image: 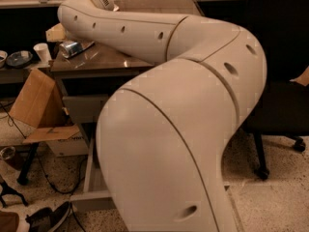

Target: Place redbull can into middle drawer

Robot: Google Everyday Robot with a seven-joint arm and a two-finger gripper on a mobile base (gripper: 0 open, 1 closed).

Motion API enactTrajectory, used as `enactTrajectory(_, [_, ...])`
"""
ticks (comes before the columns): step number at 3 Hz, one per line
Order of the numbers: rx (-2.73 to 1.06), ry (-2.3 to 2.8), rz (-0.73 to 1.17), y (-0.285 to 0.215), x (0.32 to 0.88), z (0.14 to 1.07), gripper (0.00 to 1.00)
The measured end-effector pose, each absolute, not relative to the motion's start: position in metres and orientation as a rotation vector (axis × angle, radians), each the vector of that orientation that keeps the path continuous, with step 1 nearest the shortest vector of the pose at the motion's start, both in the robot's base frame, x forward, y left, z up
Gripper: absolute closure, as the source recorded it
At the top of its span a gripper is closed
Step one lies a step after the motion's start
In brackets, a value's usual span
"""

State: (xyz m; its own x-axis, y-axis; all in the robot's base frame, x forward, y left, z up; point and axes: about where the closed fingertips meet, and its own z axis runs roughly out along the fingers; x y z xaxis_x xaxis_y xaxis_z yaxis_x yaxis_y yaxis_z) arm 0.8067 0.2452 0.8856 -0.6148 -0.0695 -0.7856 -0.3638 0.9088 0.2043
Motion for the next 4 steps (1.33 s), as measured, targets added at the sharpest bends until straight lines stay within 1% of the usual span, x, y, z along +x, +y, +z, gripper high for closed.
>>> enactTrajectory(2, [-0.272, 2.267, 0.304, 0.261, 0.826, 0.881, 0.0])
enactTrajectory(4, [-0.247, 2.312, 0.31, 0.264, 0.841, 0.866, 0.0])
